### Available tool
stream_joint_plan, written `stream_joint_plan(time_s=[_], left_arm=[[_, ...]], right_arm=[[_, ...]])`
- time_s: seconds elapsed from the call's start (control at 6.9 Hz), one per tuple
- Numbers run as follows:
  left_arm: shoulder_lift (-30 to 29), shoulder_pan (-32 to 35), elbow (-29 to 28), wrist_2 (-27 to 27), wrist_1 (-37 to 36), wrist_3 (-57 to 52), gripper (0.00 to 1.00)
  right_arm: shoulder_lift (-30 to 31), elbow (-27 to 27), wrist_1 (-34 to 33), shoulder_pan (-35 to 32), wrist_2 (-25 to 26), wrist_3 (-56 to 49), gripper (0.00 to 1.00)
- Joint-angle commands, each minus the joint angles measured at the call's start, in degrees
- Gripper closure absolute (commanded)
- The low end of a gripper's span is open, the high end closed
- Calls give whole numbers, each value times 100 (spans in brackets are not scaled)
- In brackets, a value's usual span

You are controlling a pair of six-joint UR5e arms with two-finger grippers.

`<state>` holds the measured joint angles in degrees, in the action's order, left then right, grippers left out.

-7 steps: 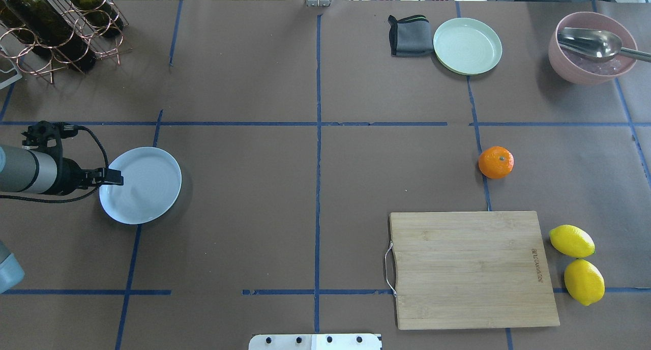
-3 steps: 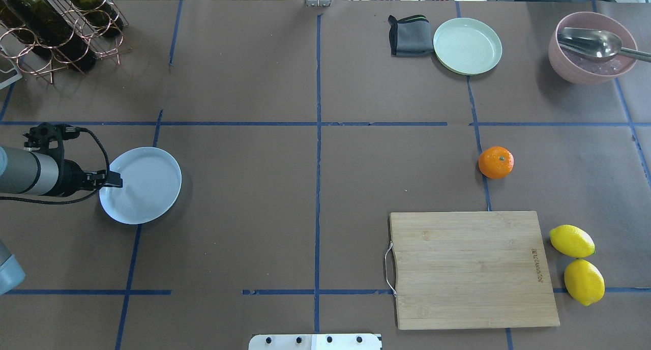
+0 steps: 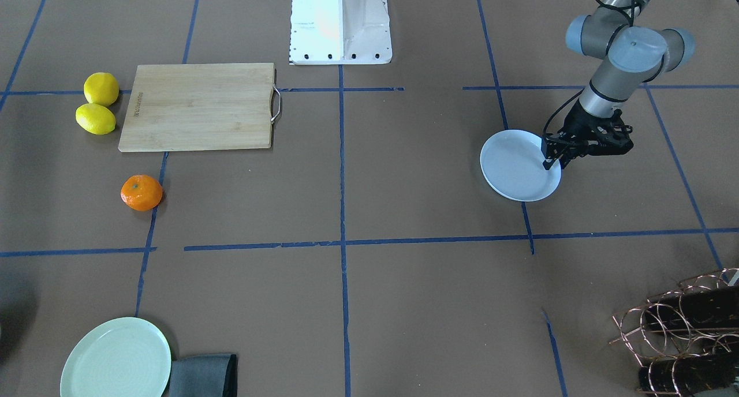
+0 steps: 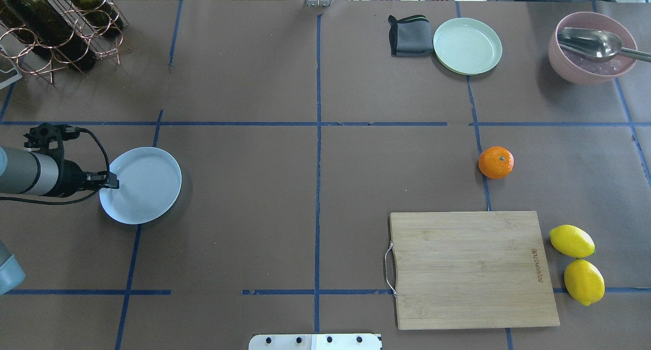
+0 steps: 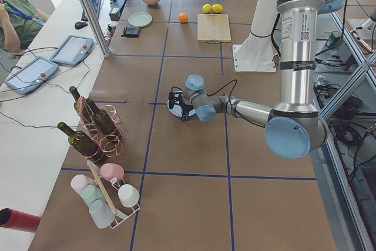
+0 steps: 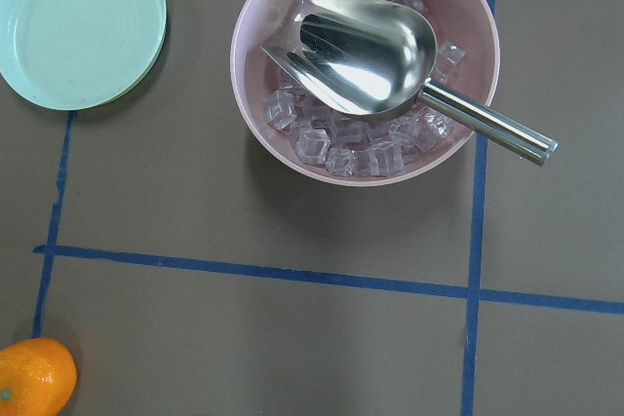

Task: Pick orange to plate
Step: 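Move the left gripper to the edge of the light blue plate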

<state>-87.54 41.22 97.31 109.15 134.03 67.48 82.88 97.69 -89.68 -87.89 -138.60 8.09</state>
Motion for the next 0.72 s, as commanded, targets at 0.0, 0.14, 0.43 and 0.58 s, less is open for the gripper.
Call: stream_joint_plan(time_s=[0.0, 0.14, 0.43, 0.58], left_arm=[[0, 0, 68, 1, -17, -7, 100], [18, 35, 234, 10, -44, -7, 100], [132, 149, 595, 777, -131, -16, 100], [97, 758, 605, 1340, -158, -59, 100]], right_arm=[[0, -4, -6, 0, -44, 0, 0], [0, 4, -6, 0, -53, 0, 0], [0, 4, -6, 0, -132, 53, 0], [0, 5, -6, 0, -193, 53, 0]])
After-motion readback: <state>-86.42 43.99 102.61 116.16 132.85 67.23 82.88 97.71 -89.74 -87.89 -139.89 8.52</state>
